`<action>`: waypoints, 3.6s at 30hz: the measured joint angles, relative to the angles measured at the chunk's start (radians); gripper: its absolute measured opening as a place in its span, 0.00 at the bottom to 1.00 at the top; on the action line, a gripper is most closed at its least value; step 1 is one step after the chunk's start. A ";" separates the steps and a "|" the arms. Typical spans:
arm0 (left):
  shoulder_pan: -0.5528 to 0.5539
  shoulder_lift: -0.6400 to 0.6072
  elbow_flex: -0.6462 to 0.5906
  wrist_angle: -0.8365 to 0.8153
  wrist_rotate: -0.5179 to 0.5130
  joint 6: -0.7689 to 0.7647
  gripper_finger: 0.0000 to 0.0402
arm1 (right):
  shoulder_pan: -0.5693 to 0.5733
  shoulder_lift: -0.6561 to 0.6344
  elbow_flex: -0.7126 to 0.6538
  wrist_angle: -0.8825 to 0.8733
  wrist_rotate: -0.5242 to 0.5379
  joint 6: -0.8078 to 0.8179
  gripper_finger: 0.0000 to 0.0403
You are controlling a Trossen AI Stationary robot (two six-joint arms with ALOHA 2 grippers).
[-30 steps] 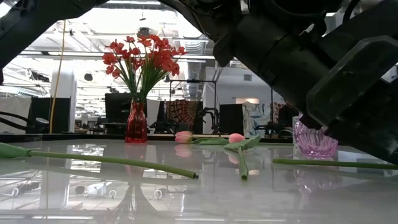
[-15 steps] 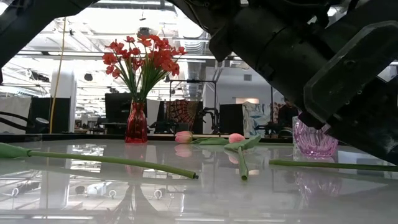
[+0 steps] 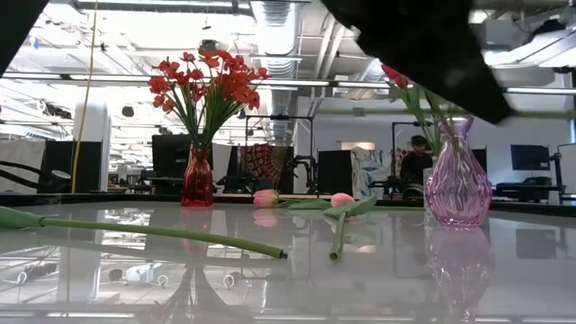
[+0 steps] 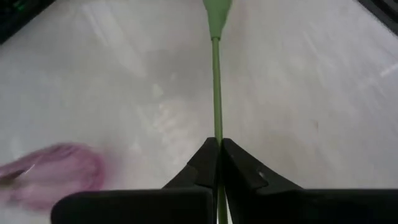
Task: Sort flowers into vase by color
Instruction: Put the pink tulip into the purple flower vase
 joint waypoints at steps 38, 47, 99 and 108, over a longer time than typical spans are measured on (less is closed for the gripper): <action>-0.021 -0.750 -1.096 1.381 0.172 -0.221 0.00 | -0.388 0.000 0.000 1.426 0.351 -1.628 0.58; -0.024 -0.739 -1.096 1.389 0.195 -0.229 0.00 | -0.462 -0.001 0.000 1.763 0.144 -2.030 0.58; -0.016 -0.951 -1.095 0.822 -0.012 -0.242 0.54 | -0.489 -0.457 0.000 0.680 0.226 -1.146 0.10; -0.015 -0.930 -1.095 0.824 -0.024 -0.239 0.54 | -0.543 -0.487 0.000 0.536 0.253 -1.081 0.09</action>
